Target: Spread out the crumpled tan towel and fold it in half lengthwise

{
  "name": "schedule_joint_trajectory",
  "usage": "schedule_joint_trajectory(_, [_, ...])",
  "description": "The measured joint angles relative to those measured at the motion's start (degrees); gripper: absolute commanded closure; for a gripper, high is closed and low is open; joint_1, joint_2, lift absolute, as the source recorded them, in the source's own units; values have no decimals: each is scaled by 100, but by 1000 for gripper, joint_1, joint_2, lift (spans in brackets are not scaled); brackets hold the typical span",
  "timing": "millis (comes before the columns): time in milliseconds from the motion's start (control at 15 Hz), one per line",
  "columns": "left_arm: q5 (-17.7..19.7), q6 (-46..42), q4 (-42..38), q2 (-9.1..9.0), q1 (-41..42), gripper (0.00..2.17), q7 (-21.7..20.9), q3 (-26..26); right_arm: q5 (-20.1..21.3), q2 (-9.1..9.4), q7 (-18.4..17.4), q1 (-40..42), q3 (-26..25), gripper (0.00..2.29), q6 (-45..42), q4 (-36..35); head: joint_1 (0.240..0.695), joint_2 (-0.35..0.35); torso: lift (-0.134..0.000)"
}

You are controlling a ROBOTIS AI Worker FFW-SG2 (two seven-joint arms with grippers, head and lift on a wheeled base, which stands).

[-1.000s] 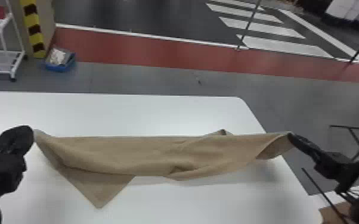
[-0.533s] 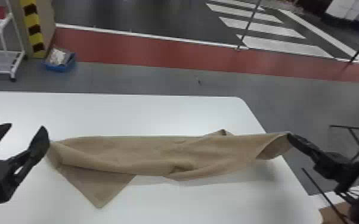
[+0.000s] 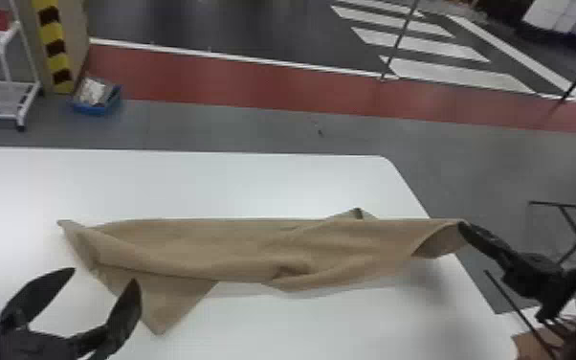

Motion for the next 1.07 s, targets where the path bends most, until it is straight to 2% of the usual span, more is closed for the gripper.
schedule_joint_trajectory(133, [-230,3,83,76,23,387,15,-418,-65,0,8,61,-37,1747,-66,-2,695,-350,-125])
schedule_joint_trajectory(267, [-505,18,290,87,-78,383,56,-788,-110,1,9,92,-44,1747,-85,-25,695,-350,-125])
schedule_joint_trajectory(400, [-618,84,516,77,-208,387,185,-1034,-135,8,9,138,-28,1747,-86,-66,695,-350,-125])
schedule_joint_trajectory(867, [-747,15,1321,-19,-633,397,452,-1377,-185,9,31,203,-56,1747,-99,-98,695,-350,-125])
schedule_joint_trajectory(933, [-759,27,1408,-38,-675,512,450,-1386,-189,8,41,206,-77,1747,-114,-98,695,-350,-125])
schedule_joint_trajectory(1067, [-764,30,1478,-51,-708,542,476,-1396,-207,-4,44,207,-110,1747,-136,-98,695,-350,-125])
